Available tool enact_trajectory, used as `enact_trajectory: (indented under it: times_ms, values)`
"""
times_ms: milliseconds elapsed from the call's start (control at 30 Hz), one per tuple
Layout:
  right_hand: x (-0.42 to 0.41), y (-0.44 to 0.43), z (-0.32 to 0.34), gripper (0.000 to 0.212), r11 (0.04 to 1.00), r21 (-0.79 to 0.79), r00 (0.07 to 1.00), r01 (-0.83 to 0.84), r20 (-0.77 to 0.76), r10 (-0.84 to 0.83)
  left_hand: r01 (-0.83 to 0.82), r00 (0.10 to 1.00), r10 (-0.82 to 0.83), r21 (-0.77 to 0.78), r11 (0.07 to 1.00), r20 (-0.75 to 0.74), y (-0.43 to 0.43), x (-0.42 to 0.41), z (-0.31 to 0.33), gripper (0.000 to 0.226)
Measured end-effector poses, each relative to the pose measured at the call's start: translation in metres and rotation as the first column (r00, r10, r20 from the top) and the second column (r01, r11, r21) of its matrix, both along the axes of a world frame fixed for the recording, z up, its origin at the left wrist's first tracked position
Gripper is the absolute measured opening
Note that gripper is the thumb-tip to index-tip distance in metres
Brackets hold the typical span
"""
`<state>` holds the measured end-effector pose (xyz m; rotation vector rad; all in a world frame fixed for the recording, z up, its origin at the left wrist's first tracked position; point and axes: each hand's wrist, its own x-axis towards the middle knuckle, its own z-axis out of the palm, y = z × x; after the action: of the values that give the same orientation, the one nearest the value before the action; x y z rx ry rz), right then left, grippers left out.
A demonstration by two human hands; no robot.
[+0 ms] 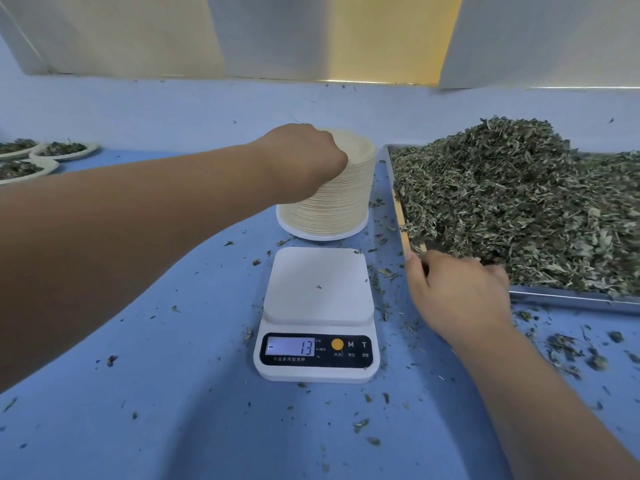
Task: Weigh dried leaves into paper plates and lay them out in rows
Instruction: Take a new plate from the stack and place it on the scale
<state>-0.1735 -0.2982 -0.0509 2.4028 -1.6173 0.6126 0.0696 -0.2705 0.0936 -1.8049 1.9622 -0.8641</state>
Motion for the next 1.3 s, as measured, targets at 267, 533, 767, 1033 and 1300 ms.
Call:
enact_trajectory:
  times_ms: [267,533,767,1033,1300]
  values:
    - [0.003,0.005,0.004,0.049,0.999,0.043,1.000,0.018,-0.018,-0.018,0.100,0.994,-0.098,-0.054,0.994,0.043,0.001,-0.009,-0.006,0.094]
    - [0.004,0.009,0.008,0.052,0.996,0.092,0.999,0.020,-0.033,-0.017,-0.287,0.818,-0.091,-0.541,0.791,-0.567,0.012,0.021,-0.009,0.019]
    - [0.008,0.016,0.013,0.041,0.993,-0.019,0.974,-0.117,0.194,0.118,-0.479,0.435,-0.490,-0.656,0.584,-0.755,0.045,0.018,-0.059,0.034]
    - [0.023,0.033,0.009,0.077,0.919,-0.076,0.737,-0.387,0.574,0.358,-0.377,0.188,-0.706,-0.714,0.590,-0.683,0.097,0.007,-0.111,0.031]
    - [0.030,0.041,0.009,0.037,0.880,-0.239,0.799,-0.411,0.369,0.474,-0.401,0.121,-0.547,-0.545,0.736,-0.828,0.113,0.011,-0.141,0.044]
